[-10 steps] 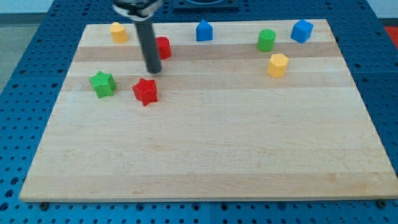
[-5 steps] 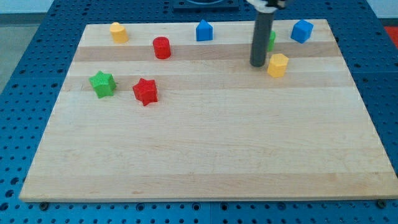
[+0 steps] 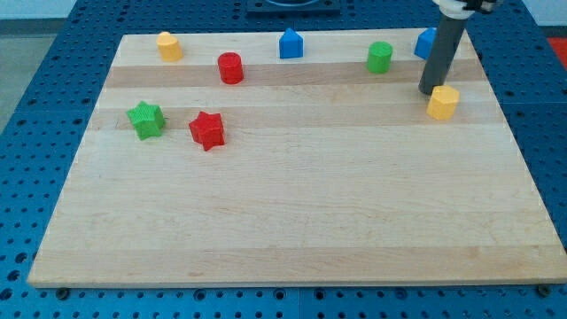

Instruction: Place the green star and hexagon parallel to each other

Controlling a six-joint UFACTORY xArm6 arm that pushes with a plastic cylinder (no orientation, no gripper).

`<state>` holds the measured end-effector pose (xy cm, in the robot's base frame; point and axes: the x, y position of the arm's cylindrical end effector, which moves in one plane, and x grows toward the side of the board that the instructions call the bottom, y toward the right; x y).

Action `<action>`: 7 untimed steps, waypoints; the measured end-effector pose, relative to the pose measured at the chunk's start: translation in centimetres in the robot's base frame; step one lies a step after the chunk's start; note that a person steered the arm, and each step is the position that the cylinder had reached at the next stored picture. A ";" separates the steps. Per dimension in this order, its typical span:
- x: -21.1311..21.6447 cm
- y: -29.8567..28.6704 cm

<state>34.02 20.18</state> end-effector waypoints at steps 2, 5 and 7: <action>1.3 0.0; 1.6 0.2; 2.5 0.2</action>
